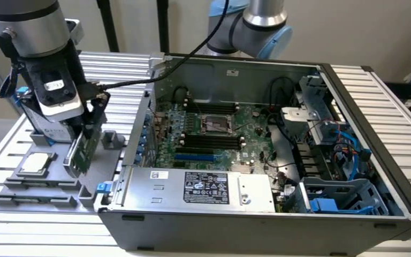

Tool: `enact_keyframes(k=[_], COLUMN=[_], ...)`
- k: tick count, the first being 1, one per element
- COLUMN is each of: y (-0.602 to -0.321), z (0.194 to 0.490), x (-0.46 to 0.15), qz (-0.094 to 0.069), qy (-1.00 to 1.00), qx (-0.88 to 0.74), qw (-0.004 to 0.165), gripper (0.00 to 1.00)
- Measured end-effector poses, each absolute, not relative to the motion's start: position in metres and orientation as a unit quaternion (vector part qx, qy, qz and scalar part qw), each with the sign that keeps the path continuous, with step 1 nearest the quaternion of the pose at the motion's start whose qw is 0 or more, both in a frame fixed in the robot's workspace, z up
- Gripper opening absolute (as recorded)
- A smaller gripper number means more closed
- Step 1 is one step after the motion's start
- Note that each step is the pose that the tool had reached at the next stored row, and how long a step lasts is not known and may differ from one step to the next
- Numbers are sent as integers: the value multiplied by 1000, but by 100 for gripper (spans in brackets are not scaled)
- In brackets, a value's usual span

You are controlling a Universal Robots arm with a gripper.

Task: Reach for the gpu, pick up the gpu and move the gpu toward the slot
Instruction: 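Pick up the gpu and move the gpu toward the slot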

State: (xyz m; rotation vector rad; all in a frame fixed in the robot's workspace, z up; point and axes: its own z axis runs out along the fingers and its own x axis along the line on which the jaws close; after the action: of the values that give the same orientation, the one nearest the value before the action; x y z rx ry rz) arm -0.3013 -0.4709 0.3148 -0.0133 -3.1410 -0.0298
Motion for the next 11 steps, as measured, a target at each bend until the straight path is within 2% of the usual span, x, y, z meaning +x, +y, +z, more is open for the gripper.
enact_keyframes(k=[11], y=[-475], z=[365], x=[-295], qz=[-11], qy=[-1000], qx=[-4], qw=[1], gripper=[26])
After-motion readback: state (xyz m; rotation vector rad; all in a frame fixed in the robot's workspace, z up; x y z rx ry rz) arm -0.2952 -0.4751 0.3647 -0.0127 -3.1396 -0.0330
